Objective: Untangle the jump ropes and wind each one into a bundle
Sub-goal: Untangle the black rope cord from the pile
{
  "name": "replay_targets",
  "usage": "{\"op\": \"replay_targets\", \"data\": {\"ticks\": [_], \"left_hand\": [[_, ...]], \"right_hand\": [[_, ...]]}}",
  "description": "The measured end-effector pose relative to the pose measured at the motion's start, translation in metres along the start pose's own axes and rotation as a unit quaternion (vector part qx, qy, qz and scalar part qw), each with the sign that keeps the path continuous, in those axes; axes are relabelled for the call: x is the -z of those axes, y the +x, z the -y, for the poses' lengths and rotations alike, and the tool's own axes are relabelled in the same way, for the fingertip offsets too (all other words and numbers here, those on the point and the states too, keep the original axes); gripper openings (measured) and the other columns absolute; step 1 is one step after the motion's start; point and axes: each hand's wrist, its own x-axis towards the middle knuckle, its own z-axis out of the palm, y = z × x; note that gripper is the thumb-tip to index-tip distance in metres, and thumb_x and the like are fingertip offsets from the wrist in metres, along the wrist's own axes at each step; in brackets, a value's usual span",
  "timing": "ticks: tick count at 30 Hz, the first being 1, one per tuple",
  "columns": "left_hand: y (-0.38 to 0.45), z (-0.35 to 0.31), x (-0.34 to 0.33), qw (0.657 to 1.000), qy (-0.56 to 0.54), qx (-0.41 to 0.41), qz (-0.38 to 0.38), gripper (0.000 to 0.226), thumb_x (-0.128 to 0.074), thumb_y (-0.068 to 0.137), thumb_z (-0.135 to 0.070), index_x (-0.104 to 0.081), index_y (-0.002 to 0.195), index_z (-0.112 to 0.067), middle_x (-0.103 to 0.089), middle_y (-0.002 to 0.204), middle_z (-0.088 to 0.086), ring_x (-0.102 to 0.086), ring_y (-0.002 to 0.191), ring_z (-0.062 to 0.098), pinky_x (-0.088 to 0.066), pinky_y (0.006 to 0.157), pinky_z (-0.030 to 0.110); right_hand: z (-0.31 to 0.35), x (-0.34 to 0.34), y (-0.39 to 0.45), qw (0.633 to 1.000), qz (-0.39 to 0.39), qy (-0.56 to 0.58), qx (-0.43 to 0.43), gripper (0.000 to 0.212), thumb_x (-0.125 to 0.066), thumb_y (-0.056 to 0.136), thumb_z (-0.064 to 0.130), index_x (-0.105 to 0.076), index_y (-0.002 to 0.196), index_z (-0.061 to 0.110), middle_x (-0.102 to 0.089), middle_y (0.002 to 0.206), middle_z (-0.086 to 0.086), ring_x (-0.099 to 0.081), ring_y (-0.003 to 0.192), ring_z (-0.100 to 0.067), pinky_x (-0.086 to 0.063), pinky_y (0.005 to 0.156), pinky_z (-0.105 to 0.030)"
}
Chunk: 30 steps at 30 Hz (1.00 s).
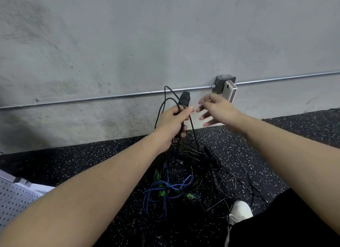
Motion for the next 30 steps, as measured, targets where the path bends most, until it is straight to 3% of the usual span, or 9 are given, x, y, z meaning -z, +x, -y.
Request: {"op": "replay_targets", "data": {"ticks": [5,8,10,12,15,18,22,26,30], "left_hand": [[0.002,-0.011,0.002,0.998,-0.063,-0.009,-0.012,0.016,-0.069,0.097,-0.032,-0.073,0.101,-0.017,-0.055,0.08,-0.003,-0.048,0.052,0.009,-0.038,0.045,0.023],[0.003,-0.015,0.005,0.994,-0.109,-0.01,-0.014,0.015,-0.069,0.097,-0.033,-0.073,0.098,-0.019,-0.055,0.077,-0.003,-0.047,0.052,0.01,-0.035,0.044,0.023],[0.003,-0.016,0.006,0.995,-0.099,-0.021,-0.013,0.016,-0.069,0.096,-0.034,-0.072,0.101,-0.019,-0.055,0.078,-0.004,-0.047,0.053,0.01,-0.035,0.046,0.024],[0.004,-0.015,0.008,0.996,-0.084,-0.026,-0.021,0.022,-0.071,0.094,-0.037,-0.073,0.107,-0.018,-0.056,0.081,-0.003,-0.047,0.054,0.01,-0.036,0.047,0.025],[0.005,-0.008,0.015,0.998,-0.058,-0.015,-0.027,0.029,-0.074,0.092,-0.04,-0.073,0.113,-0.02,-0.058,0.086,-0.002,-0.048,0.054,0.01,-0.039,0.045,0.025],[0.007,0.003,0.02,0.999,0.035,-0.012,-0.013,0.016,-0.074,0.094,-0.03,-0.074,0.11,-0.032,-0.063,0.092,-0.003,-0.049,0.057,0.011,-0.044,0.047,0.025],[0.009,0.016,0.015,0.993,0.121,0.015,0.009,0.019,-0.072,0.095,-0.024,-0.072,0.108,-0.037,-0.064,0.094,-0.006,-0.05,0.053,0.012,-0.047,0.049,0.027],[0.008,0.024,0.009,0.99,0.113,0.05,0.067,0.021,-0.066,0.098,-0.015,-0.074,0.1,-0.034,-0.063,0.083,0.001,-0.05,0.051,0.01,-0.045,0.045,0.025],[0.001,0.026,0.005,0.984,0.152,0.041,0.084,0.014,-0.067,0.098,-0.038,-0.073,0.09,-0.028,-0.061,0.085,0.003,-0.049,0.048,0.009,-0.042,0.043,0.024]], "right_hand": [[-0.026,0.0,-0.004,0.935,0.204,-0.288,0.02,0.035,-0.055,0.101,0.017,-0.054,0.135,0.025,-0.062,0.126,0.005,-0.06,0.113,-0.016,-0.044,0.094,-0.027],[-0.022,0.0,-0.003,0.935,0.168,-0.308,0.06,0.019,-0.061,0.1,0.029,-0.066,0.105,0.012,-0.061,0.088,0.007,-0.054,0.074,-0.005,-0.041,0.076,-0.023],[-0.021,0.0,0.002,0.939,0.098,-0.317,0.085,0.017,-0.066,0.096,0.032,-0.067,0.088,0.018,-0.058,0.07,0.013,-0.049,0.057,0.001,-0.04,0.061,-0.02],[-0.022,-0.001,0.005,0.95,0.052,-0.294,0.09,0.01,-0.068,0.095,0.031,-0.068,0.086,0.025,-0.065,0.074,0.016,-0.055,0.06,0.006,-0.043,0.06,-0.018],[-0.021,-0.005,0.01,0.959,0.009,-0.269,0.092,0.015,-0.065,0.097,0.03,-0.063,0.087,0.018,-0.072,0.083,0.005,-0.065,0.073,-0.007,-0.049,0.069,-0.025],[-0.009,-0.011,0.007,0.97,-0.018,-0.218,0.106,0.019,-0.058,0.101,0.029,-0.053,0.089,0.015,-0.071,0.083,-0.003,-0.068,0.077,-0.018,-0.06,0.071,-0.036],[0.015,-0.021,-0.002,0.989,-0.024,-0.07,0.126,0.019,-0.054,0.103,0.022,-0.045,0.089,0.012,-0.061,0.078,-0.011,-0.065,0.07,-0.02,-0.062,0.059,-0.039],[0.036,-0.019,0.004,0.981,-0.092,0.09,0.148,0.019,-0.056,0.102,0.023,-0.044,0.088,0.017,-0.053,0.083,-0.014,-0.062,0.065,-0.015,-0.057,0.05,-0.035],[0.03,-0.017,0.004,0.981,-0.091,0.125,0.12,0.018,-0.057,0.102,0.023,-0.046,0.089,0.017,-0.052,0.08,-0.007,-0.063,0.064,-0.013,-0.059,0.053,-0.04]]}}
